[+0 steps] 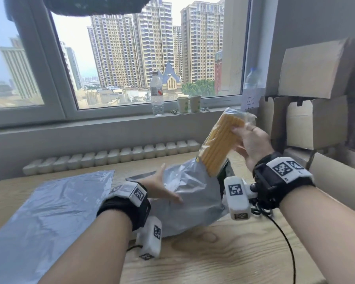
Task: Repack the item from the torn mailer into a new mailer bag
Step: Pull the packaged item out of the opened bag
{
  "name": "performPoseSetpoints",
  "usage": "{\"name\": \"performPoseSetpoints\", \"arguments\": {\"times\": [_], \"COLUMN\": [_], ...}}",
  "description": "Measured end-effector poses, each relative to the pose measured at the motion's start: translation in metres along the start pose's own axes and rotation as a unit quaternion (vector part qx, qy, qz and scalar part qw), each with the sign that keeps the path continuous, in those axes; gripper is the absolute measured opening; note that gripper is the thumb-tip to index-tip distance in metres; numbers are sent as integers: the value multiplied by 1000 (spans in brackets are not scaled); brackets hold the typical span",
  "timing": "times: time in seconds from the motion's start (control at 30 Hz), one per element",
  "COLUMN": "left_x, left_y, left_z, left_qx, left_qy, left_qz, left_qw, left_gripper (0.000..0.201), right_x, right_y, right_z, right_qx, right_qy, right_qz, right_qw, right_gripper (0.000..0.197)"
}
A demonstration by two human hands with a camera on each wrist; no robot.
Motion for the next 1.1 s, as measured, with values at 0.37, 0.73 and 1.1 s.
{"name": "performPoseSetpoints", "arguments": {"times": [0.37,0.73,1.1], "left_x": [-23,-13,-7], "left_y": [22,10,18], "left_z": [106,76,68], "left_qx": [-163,-94,-130], "left_qy": [-217,-175,-137], "left_qz": [18,-15,58], "left_qw": [962,980,980], "left_gripper": [30,41,29], "right_x": [-25,-23,-34], "right_y": [-58,-68,-73], "right_z": [-19,-1,15], "right_qx": [176,-39,-213], "right_qy": [2,29,31], "right_qz": [-133,-191,-253], "right_qw": [975,980,943], "right_gripper": [64,42,56]}}
Point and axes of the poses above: each hand's wrist, its own x-axis towards the middle knuckle, its own y-axis out of the back of the hand, z = x × y, the point moved 10 cm from there along x, towards the middle knuckle, and after that the axes turned 12 degrees about y, right-handed, at the moved point
